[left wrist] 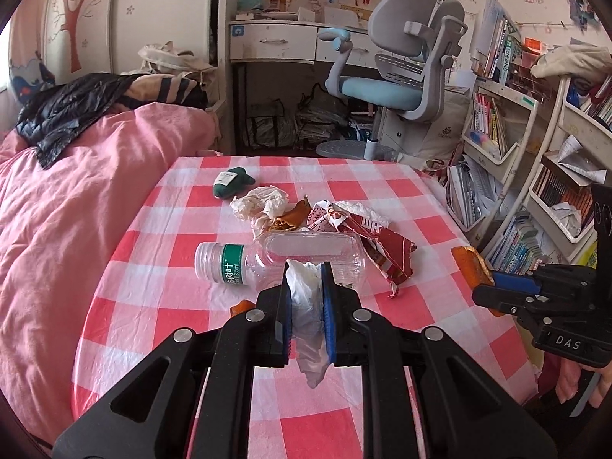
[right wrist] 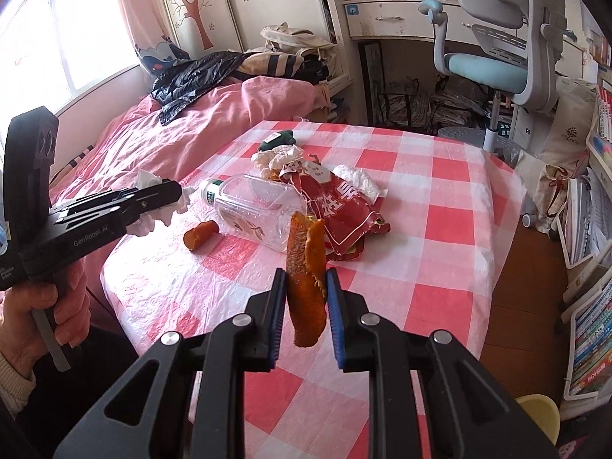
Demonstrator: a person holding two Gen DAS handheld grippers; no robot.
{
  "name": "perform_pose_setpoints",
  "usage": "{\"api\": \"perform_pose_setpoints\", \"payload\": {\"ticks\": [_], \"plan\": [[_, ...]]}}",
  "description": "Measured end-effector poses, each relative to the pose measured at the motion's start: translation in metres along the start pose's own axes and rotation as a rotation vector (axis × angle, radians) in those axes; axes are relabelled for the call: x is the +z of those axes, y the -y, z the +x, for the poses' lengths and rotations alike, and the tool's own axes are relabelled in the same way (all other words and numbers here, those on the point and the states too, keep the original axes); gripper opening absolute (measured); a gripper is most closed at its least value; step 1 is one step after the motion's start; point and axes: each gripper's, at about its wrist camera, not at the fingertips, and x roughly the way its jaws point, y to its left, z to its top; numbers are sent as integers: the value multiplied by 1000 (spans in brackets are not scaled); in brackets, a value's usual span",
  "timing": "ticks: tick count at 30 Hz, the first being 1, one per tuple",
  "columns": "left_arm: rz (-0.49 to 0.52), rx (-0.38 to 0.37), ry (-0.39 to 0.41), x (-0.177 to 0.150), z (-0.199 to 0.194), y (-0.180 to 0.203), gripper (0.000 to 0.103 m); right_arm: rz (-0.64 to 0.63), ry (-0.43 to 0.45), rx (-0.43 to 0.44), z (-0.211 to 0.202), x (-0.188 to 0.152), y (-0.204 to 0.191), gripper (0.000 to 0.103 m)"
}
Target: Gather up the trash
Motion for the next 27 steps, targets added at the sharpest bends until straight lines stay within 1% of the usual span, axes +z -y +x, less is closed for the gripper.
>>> {"api": "perform_pose_setpoints", "payload": {"ticks": [11, 17, 22, 27], "plan": [[-16, -5, -4, 5, 4, 5, 12, -14, 7, 12, 6, 4, -5, 22], [-8, -25, -1, 6, 4, 21, 12, -1, 14, -10, -1, 1, 3, 22], [2, -71, -3, 7, 3, 48, 12, 33, 23, -63, -16, -6, 25, 22], [35, -152, -15, 2, 7, 98, 12, 79, 8, -157, -41, -27, 63, 22]]}}
